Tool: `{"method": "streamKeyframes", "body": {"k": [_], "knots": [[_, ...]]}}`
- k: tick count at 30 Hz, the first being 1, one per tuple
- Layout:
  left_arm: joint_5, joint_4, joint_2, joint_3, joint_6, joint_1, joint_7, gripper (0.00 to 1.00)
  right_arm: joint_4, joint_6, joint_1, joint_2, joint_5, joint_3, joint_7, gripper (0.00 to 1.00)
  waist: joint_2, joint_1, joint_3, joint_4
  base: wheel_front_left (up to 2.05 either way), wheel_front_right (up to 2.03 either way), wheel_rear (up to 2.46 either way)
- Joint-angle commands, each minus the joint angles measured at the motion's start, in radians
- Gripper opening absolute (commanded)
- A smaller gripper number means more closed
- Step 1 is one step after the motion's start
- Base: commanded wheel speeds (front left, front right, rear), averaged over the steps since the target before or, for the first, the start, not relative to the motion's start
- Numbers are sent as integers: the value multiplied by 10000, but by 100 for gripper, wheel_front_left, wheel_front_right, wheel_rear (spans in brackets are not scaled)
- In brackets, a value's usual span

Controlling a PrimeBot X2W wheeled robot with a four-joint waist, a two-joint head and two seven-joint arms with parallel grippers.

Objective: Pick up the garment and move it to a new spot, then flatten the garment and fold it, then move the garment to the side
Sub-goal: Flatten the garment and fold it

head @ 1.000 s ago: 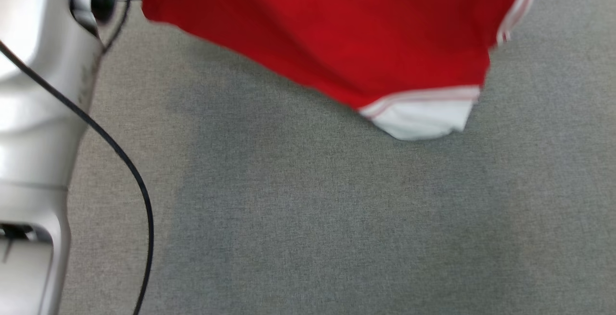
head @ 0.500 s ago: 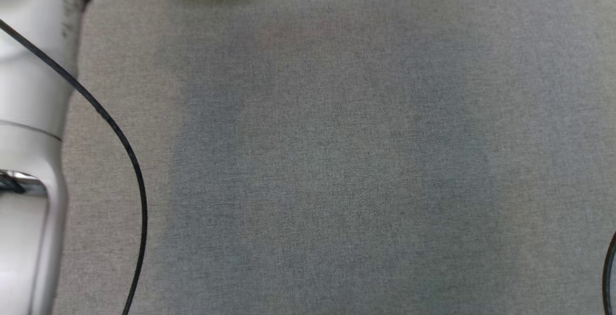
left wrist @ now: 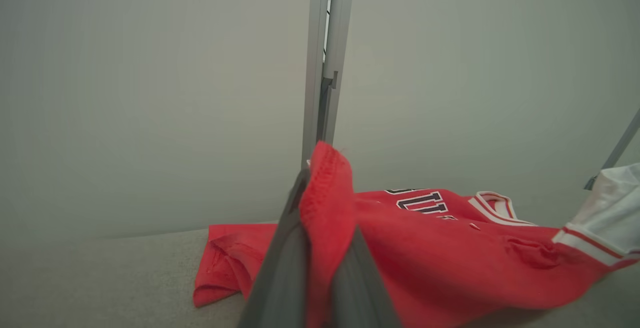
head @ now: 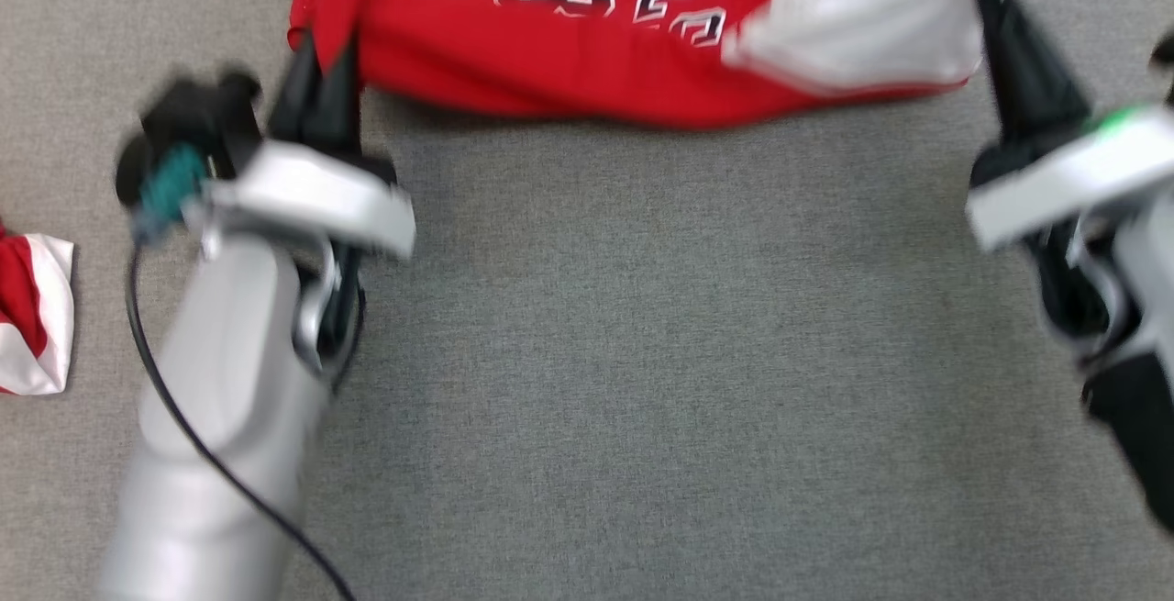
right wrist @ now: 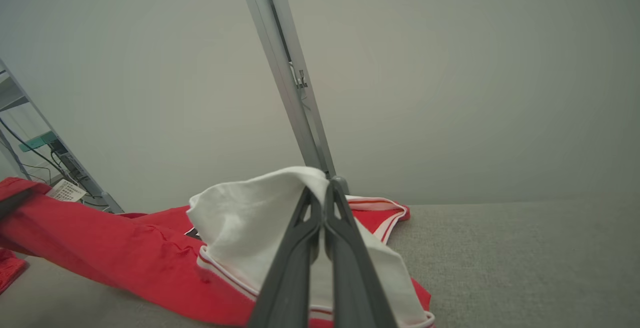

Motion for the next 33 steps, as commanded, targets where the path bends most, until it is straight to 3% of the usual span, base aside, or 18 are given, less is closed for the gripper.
{"method": "streamKeyframes", "body": {"k": [1, 6, 12, 21, 33], "knots": [[175, -451, -69, 127, 69, 596, -34, 0, -389, 6, 719, 31, 39, -203, -22, 0, 0, 0, -124, -29, 0, 0, 0], [736, -1967, -150, 183, -41, 3165, -35, 0, -1516, 7, 3717, 403, -24, -1130, -23, 0, 0, 0, -656, -53, 0, 0, 0], [1078, -3095, 203, 77, -134, 5578, -37, 0, -2676, 6, 6769, 686, -199, -2053, -22, 0, 0, 0, -1479, -83, 0, 0, 0], [909, -4980, 966, 129, 74, 7861, 985, 0, -4269, 6, 9627, 1001, -853, -3307, 145, 0, 0, 0, -2012, -306, 0, 0, 0], [485, -7478, 1466, 458, 839, 10049, 3262, 0, -6823, 6, 11936, 1756, -1786, -4051, 2947, 0, 0, 0, -2467, -382, 0, 0, 0]]}}
